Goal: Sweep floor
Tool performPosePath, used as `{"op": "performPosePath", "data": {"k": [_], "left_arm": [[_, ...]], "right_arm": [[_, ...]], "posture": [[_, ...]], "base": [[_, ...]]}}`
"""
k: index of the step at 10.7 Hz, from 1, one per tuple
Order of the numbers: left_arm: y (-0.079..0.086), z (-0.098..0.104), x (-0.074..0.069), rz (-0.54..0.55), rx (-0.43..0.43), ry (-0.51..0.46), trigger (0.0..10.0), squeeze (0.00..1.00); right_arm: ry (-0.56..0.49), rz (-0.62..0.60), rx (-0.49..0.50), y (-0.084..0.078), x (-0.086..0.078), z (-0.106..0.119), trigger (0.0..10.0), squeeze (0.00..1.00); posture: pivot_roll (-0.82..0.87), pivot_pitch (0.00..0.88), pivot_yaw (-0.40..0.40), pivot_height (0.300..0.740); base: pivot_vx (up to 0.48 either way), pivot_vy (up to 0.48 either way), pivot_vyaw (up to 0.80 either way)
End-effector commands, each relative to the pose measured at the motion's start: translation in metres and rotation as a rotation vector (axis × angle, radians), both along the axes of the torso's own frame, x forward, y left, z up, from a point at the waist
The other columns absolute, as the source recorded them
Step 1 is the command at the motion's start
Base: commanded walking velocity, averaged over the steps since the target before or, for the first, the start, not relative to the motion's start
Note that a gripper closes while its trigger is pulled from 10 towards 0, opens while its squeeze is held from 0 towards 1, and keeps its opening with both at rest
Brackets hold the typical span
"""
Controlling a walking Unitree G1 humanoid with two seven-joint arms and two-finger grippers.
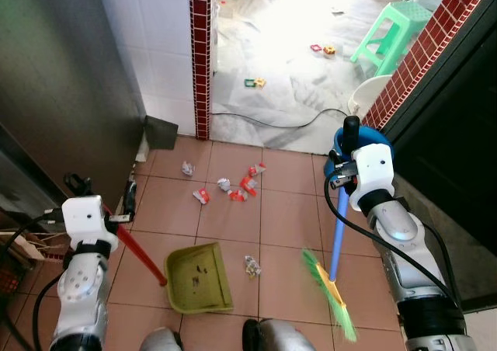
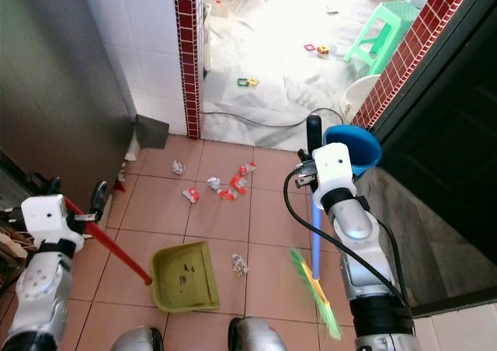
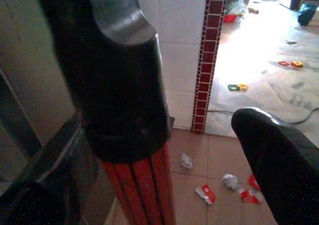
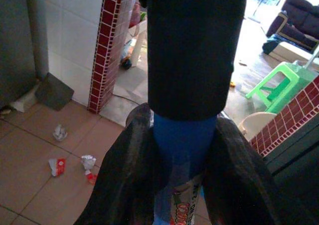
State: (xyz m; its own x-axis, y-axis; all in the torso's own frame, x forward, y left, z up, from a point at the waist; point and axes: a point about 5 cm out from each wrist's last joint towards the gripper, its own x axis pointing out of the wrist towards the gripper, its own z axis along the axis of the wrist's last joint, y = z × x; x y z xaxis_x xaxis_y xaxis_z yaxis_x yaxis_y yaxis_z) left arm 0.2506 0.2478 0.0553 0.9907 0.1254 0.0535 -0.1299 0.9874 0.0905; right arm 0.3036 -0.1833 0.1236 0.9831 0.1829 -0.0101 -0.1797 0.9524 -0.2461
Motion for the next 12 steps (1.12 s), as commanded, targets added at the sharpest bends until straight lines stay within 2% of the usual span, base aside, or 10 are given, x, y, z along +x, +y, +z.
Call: {"op": "performPosePath", "data": {"k": [1,3,4,5,12], "left_arm": [[-0.0012,0.0006,-0.0005,-0.021,0.018,0.007,10.0,0.0],[0.0012,0.001,0.0001,-0.027,0.022,0.014,10.0,0.0],[0.0034,0.0016,0.0007,-0.028,0.026,0.017,3.0,0.0],[0.0052,0.0026,0.0011,-0.025,0.026,0.015,0.0,0.0],[0.0052,0.0013,-0.0001,-0.037,0.024,0.024,0.0,0.0]], "right_arm": [[-0.039,-0.005,-0.03,-0.0045,0.0002,0.009,10.0,0.0],[-0.039,0.002,-0.025,-0.0005,0.0015,0.0082,10.0,0.0],[-0.039,0.001,-0.025,-0.0012,0.0021,0.0083,10.0,0.0],[-0.04,0.0,-0.025,-0.0015,0.002,0.0084,10.0,0.0],[-0.038,-0.002,-0.029,-0.0019,0.0018,0.0071,10.0,0.0]], "posture": [[-0.16,0.076,-0.108,0.74],[-0.16,0.069,-0.105,0.74],[-0.16,0.067,-0.104,0.74],[-0.16,0.067,-0.103,0.74],[-0.16,0.065,-0.102,0.74]], "base": [[0.0,0.0,0.0],[0.0,0.0,0.0],[0.0,0.0,0.0],[0.0,0.0,0.0],[0.0,0.0,0.0]]}}
